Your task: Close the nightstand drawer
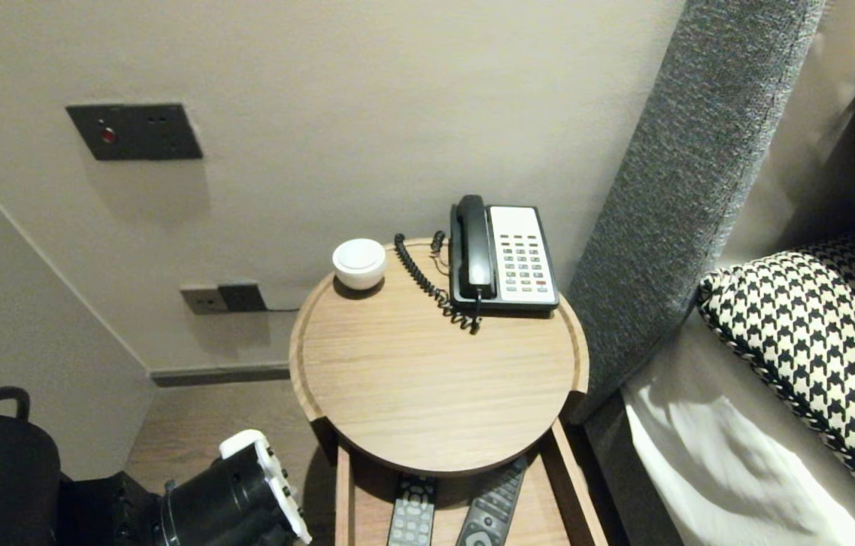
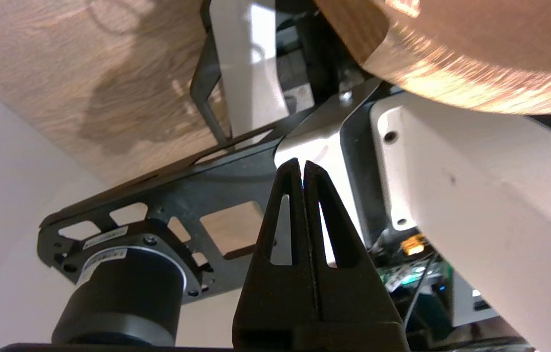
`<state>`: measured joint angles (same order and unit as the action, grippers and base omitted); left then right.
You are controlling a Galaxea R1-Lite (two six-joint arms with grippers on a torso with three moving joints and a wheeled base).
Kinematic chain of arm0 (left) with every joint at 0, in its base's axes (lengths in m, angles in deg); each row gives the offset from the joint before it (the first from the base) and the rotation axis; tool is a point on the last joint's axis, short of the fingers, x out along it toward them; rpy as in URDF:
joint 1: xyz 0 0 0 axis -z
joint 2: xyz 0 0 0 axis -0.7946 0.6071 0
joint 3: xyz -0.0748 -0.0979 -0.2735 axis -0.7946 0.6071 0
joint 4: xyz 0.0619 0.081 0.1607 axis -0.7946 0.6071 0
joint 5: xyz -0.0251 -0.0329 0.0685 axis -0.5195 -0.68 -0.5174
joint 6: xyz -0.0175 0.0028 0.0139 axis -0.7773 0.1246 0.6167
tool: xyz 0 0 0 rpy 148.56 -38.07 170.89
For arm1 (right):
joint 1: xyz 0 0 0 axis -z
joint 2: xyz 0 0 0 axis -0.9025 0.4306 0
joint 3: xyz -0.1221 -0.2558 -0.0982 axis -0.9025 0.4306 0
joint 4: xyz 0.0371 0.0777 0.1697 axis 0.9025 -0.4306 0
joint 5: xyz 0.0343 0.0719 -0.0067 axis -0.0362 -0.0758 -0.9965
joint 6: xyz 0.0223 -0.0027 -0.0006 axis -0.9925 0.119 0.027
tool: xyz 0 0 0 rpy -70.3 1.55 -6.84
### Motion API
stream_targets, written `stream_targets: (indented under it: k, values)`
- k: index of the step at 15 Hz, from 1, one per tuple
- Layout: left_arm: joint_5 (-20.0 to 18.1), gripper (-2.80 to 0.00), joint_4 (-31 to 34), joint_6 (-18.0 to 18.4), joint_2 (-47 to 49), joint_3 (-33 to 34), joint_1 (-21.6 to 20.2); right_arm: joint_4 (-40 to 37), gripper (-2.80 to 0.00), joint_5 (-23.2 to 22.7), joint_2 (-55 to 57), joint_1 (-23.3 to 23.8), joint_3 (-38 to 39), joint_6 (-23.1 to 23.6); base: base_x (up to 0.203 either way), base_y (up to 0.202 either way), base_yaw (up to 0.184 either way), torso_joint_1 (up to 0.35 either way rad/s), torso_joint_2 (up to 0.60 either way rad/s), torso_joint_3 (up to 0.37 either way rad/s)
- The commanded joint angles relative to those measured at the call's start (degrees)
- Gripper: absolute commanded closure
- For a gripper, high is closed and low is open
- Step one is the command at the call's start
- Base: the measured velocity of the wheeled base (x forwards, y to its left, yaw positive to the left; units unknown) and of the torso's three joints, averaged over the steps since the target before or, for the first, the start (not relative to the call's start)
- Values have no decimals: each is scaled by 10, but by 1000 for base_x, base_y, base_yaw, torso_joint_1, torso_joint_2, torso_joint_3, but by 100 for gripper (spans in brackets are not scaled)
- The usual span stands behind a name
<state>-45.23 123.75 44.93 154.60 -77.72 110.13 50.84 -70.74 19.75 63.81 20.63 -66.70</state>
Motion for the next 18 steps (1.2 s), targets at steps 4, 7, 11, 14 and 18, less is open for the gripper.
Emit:
stream_targets:
  k: [4,7,11,14,18]
  values:
    - [0,0,-4,-2,27,-9,20,0,0,0,0,0,23,0,0,0,0,0,0,0]
    - [-2,0,-5,-3,54,-26,38,0,0,0,0,0,23,0,0,0,0,0,0,0]
    - [-2,0,-4,-3,82,-36,50,0,0,0,0,0,23,0,0,0,0,0,0,0]
    - [10,0,-5,-6,95,-41,53,0,0,1,0,0,23,0,0,0,0,0,0,0]
    - [51,0,-28,-10,111,-52,56,0,0,0,0,0,23,0,0,0,0,0,0,0]
